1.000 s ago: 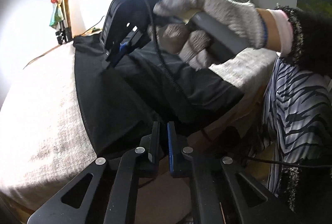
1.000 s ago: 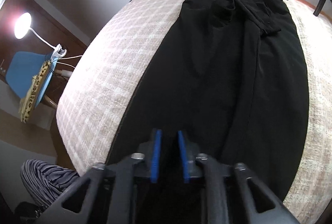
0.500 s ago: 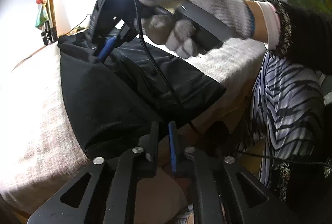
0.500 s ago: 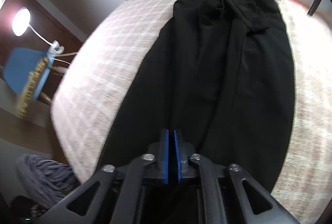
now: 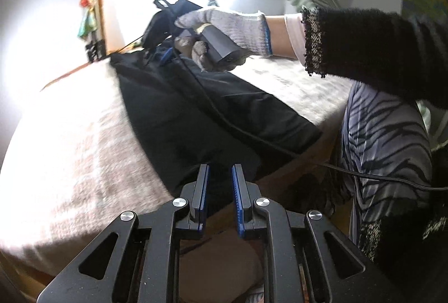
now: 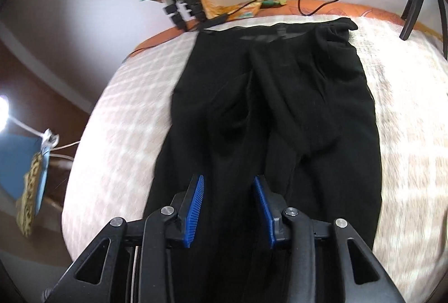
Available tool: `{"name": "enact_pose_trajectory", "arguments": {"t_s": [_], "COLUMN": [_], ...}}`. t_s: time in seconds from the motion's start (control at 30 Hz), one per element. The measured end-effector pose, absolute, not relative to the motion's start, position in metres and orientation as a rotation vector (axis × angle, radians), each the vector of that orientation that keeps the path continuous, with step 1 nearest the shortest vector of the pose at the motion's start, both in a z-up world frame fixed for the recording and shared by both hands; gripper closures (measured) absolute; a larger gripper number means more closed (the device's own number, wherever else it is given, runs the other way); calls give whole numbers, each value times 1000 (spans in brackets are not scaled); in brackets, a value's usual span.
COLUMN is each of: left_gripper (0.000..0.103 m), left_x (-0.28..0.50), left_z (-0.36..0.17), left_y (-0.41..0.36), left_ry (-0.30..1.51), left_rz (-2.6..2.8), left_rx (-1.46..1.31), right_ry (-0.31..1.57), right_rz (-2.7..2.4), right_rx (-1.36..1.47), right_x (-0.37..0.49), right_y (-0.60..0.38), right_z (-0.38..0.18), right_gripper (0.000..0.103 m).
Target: Fold small clothes
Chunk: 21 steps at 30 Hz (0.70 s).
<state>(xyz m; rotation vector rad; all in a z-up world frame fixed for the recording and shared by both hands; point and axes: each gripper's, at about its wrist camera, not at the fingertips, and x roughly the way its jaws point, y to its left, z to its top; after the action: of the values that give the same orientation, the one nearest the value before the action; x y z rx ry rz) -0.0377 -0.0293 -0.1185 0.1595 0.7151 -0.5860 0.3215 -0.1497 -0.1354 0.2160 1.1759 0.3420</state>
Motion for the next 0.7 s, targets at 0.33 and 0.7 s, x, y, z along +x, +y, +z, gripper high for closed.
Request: {"name": "enact_pose_trajectory", "arguments": {"t_s": [0.33, 0.7], "left_gripper": [89, 57], "left_x": [-22, -5], "left_z": [-128, -132], "left_y": [5, 25], "left_ry": [801, 886], "left_rz": [-537, -552], "left_rx": [-11, -234], "right_ry": [1105, 1106], "right_rz": [240, 345], "right_rx": [-1, 148], "right_x": [350, 303], "right_y": [-136, -178], "right_z": [-124, -85], "right_gripper": [103, 66]}}
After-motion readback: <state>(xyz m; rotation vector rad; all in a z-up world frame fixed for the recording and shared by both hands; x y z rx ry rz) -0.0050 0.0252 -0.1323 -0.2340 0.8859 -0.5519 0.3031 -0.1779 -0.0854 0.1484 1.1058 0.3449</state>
